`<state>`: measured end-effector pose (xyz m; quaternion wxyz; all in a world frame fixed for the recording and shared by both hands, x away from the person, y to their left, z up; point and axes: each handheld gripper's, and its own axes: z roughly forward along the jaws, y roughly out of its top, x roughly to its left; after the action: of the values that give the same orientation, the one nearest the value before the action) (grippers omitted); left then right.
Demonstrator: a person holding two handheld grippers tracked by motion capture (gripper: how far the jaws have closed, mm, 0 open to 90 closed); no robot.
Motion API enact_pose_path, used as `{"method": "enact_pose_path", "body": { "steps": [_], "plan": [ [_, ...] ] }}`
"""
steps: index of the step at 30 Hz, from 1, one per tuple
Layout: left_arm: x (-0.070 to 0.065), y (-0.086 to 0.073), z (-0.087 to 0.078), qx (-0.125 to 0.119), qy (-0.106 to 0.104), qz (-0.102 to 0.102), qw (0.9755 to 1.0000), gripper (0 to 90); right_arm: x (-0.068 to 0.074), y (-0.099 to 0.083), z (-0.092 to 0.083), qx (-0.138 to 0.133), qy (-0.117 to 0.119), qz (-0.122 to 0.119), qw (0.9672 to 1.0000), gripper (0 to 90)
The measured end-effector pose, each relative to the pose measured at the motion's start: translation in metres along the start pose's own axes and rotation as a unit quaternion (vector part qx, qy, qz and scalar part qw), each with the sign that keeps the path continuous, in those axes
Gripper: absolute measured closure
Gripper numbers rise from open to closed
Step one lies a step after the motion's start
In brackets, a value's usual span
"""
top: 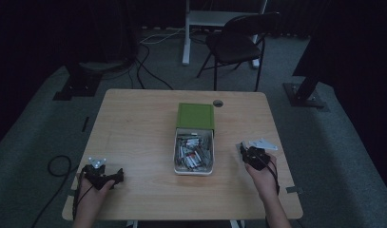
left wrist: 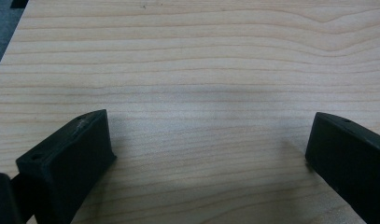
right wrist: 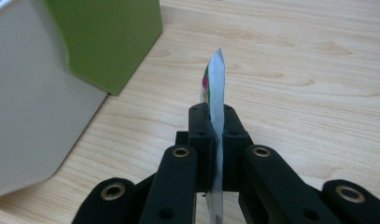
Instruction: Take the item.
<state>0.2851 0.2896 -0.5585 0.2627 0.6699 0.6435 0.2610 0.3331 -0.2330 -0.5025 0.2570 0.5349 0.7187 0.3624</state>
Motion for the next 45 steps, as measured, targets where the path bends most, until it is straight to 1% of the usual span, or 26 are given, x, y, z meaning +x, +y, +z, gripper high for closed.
{"method": "enact_pose_path", "body": {
  "steps": [3, 9, 11, 12, 23, 30, 36, 41, 45],
  "plan": [
    [0.000, 0.000, 0.000, 0.000, 0.000, 0.000, 1.0000, 1.1, -0.002, -0.002, 0.001, 0.004, 0.004, 0.007, 1.0000, 86.8],
    [0.000, 0.000, 0.000, 0.000, 0.000, 0.000, 1.0000, 1.1, -0.005, -0.006, 0.006, 0.016, 0.006, 0.013, 0.9998, 86.8],
    [0.000, 0.000, 0.000, 0.000, 0.000, 0.000, 1.0000, 1.0, -0.006, -0.006, 0.007, 0.016, 0.004, 0.013, 0.9998, 86.7],
    [0.000, 0.000, 0.000, 0.000, 0.000, 0.000, 1.0000, 1.1, -0.009, -0.007, 0.008, 0.018, 0.002, 0.017, 0.9997, 86.7],
    [0.000, 0.000, 0.000, -0.001, 0.000, 0.000, 1.0000, 1.1, -0.022, -0.013, 0.011, 0.029, -0.016, 0.024, 0.9992, 86.6],
    [0.000, 0.000, 0.000, -0.001, 0.000, 0.000, 1.0000, 1.1, -0.035, -0.017, 0.008, 0.032, -0.026, 0.031, 0.9987, 86.4],
    [0.000, 0.000, 0.000, -0.001, 0.000, 0.000, 1.0000, 1.0, -0.050, -0.024, 0.006, 0.034, -0.030, 0.057, 0.9974, 85.1],
    [0.000, 0.000, 0.000, -0.001, 0.000, 0.000, 1.0000, 1.0, -0.059, -0.030, 0.006, 0.042, -0.041, 0.061, 0.9964, 85.0],
    [0.000, 0.000, 0.000, -0.001, 0.000, 0.000, 1.0000, 1.0, -0.066, -0.034, 0.006, 0.042, -0.039, 0.071, 0.9958, 84.7]
  ]
}}
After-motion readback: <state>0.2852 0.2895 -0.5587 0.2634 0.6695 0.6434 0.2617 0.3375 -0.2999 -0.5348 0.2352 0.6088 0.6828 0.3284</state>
